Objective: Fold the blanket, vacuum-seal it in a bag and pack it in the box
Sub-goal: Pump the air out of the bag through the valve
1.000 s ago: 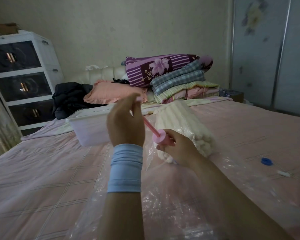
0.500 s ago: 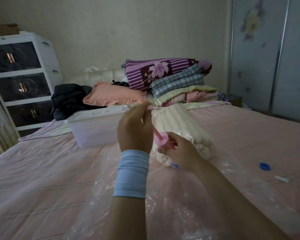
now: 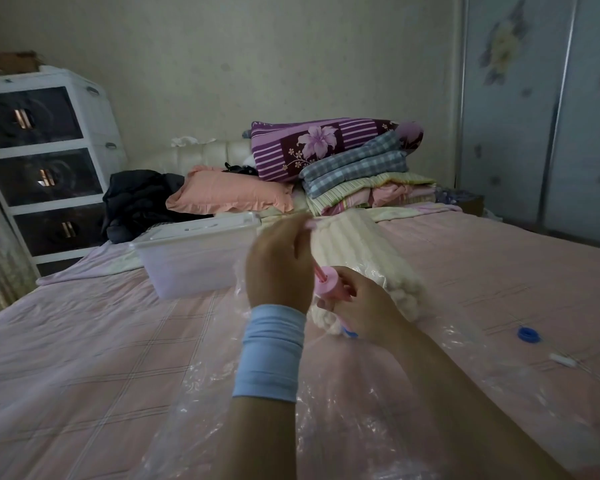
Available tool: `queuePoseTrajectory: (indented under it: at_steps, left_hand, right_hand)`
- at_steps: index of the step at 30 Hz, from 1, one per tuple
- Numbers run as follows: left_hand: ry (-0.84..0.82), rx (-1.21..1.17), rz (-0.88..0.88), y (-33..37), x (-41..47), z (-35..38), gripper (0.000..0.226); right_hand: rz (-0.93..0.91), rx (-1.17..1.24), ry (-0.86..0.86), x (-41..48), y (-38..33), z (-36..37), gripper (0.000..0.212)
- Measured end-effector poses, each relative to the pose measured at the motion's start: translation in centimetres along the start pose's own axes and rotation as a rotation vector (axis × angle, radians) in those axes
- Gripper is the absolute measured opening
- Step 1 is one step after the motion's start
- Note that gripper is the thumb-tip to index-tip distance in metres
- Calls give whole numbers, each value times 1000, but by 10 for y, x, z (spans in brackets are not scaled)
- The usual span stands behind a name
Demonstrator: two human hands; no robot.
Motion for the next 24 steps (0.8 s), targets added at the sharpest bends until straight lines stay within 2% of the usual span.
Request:
queuePoseTrajectory:
  at_steps: [3, 5, 7, 10, 12, 14, 18, 20, 22, 24]
  left_hand:
    - [275, 23, 73, 13, 19, -32, 17]
    - [320, 25, 75, 9, 15, -28, 16]
    - [199, 1, 49, -2, -1, -5, 16]
    - [-211, -114, -130, -21, -28, 31, 17]
    - [-349, -34, -226, -26, -32, 36, 18]
    - [-266, 78, -160, -21, -23, 25, 18]
    - [184, 104, 36, -3, 5, -12, 20]
    - [319, 117, 64, -1, 7, -18, 20]
    - [280, 94, 33, -7, -2, -7, 20]
    - [55, 51, -48, -16, -20, 13, 21]
  right_hand:
    - [12, -2, -26, 1, 4, -2, 43]
    - [14, -6, -26, 1, 7, -1, 44]
    - [7, -10, -18, 2, 7, 2, 46]
    - [4, 11, 2, 2, 3, 8, 38]
    - [-2, 10, 7, 1, -1, 11, 36]
    - [-8, -9, 24, 1, 0, 9, 36]
    - [23, -38, 21, 1, 4, 4, 43]
    - [25, -38, 8, 2, 6, 4, 43]
    - [15, -51, 7, 2, 7, 7, 45]
    - [6, -61, 22, 1, 4, 10, 43]
Point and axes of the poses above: each hand's wrist, its own x-axis towards the middle knuckle, its own z-axis out of the palm, y = z × x, the point moved 2 cm from there along x, towards the middle knuckle, and after that the axes turned 14 degrees about -y, right-handed, at the moved point
